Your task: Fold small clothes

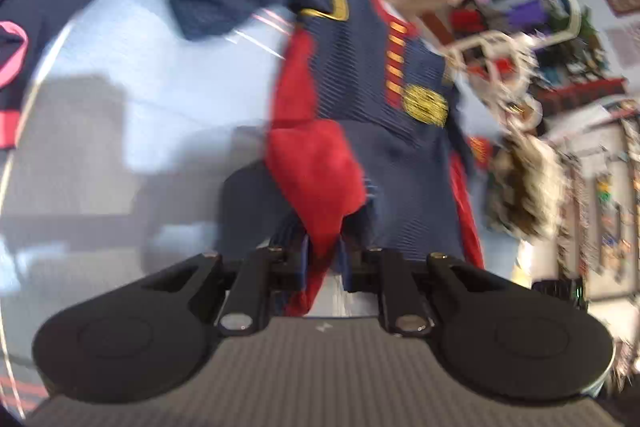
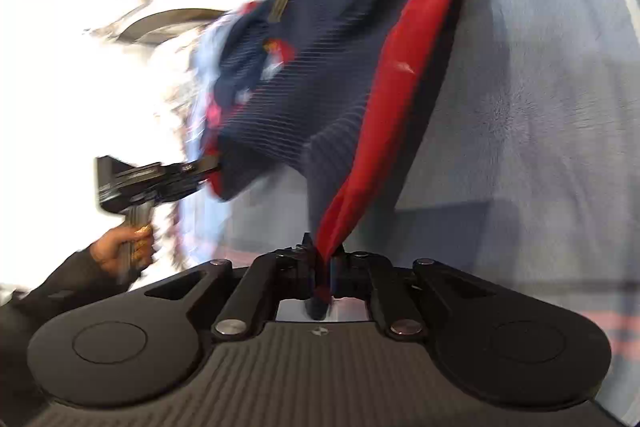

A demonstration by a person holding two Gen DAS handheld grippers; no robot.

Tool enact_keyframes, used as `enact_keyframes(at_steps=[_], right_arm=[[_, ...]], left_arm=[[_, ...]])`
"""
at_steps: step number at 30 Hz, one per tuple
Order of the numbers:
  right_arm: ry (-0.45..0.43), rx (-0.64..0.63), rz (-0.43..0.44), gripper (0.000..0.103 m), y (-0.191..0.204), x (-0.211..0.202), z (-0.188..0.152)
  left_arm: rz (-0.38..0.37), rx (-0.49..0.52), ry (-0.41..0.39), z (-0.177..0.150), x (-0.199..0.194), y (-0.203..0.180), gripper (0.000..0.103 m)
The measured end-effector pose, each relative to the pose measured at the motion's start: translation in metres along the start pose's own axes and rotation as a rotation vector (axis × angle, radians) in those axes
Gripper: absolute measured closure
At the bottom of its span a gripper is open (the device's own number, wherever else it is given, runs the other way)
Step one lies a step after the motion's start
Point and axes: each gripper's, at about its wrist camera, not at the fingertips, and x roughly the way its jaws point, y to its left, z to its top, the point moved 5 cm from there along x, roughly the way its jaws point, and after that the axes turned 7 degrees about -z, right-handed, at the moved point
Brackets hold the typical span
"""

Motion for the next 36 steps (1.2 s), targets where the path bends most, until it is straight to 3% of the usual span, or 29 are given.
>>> enact_keyframes(at_steps=[4,7,9,10,11,12,13,15,19,21,24,27,28,29,30,32,33,36], right_arm=[[0.049,-0.051,-0.097,0.093,-0.011,-0.058,-0.005],[0.027,-0.089,-0.231,0.09,-0.041,-0.065,0.0],[0.037,-0.122,-0.357,0.079,-0.059,-0.054,0.001],[0.039,-0.148,-0.405,0.063,-0.067,-0.05,-0.001],[0.022,-0.151,-0.442,0.037,-0.072,-0.046,-0.001],[0.006,-0.139,-0.461,0.022,-0.078,-0.046,-0.002],[-0.005,-0.127,-0.461,0.0,-0.08,-0.044,-0.004],[-0.045,-0.101,-0.432,0.0,-0.085,-0.043,-0.01],[-0.117,-0.015,-0.359,0.0,-0.093,-0.049,-0.024],[-0.119,-0.01,-0.379,0.0,-0.091,-0.037,-0.03],[-0.146,0.012,-0.363,0.0,-0.091,-0.028,-0.033],[-0.191,0.043,-0.323,0.0,-0.097,-0.028,-0.033],[-0.201,0.052,-0.31,0.0,-0.097,-0.027,-0.032],[-0.205,0.055,-0.294,0.0,-0.097,-0.027,-0.033],[-0.198,0.063,-0.272,0.009,-0.097,-0.025,-0.033],[-0.158,0.102,-0.236,0.08,-0.099,-0.02,-0.035],[-0.149,0.123,-0.226,0.086,-0.101,-0.018,-0.036],[-0.169,0.179,-0.179,0.09,-0.097,-0.027,-0.037]], left_arm=[[-0.031,0.019,0.114,-0.03,-0.003,-0.009,0.089],[0.078,0.06,0.157,-0.048,0.016,0.005,0.089],[0.152,0.133,0.156,-0.058,0.03,0.006,0.085],[0.184,0.189,0.147,-0.062,0.034,0.002,0.072],[0.219,0.243,0.131,-0.068,0.039,-0.002,0.05],[0.248,0.268,0.115,-0.072,0.042,-0.005,0.038],[0.27,0.286,0.103,-0.076,0.043,-0.007,0.028],[0.256,0.303,0.083,-0.087,0.045,-0.011,0.028],[0.152,0.254,0.073,-0.105,0.05,-0.008,0.028],[0.185,0.261,0.075,-0.109,0.06,-0.005,0.028],[0.167,0.264,0.054,-0.111,0.07,-0.001,0.033],[0.151,0.256,0.015,-0.107,0.078,-0.002,0.068],[0.163,0.253,0.018,-0.106,0.081,-0.002,0.092],[0.16,0.243,0.025,-0.105,0.084,-0.002,0.095],[0.137,0.227,0.031,-0.103,0.087,-0.002,0.095],[0.1,0.183,0.037,-0.102,0.091,-0.003,0.096],[0.077,0.152,0.023,-0.101,0.09,-0.004,0.096],[0.0,0.086,-0.026,-0.093,0.076,-0.012,0.097]])
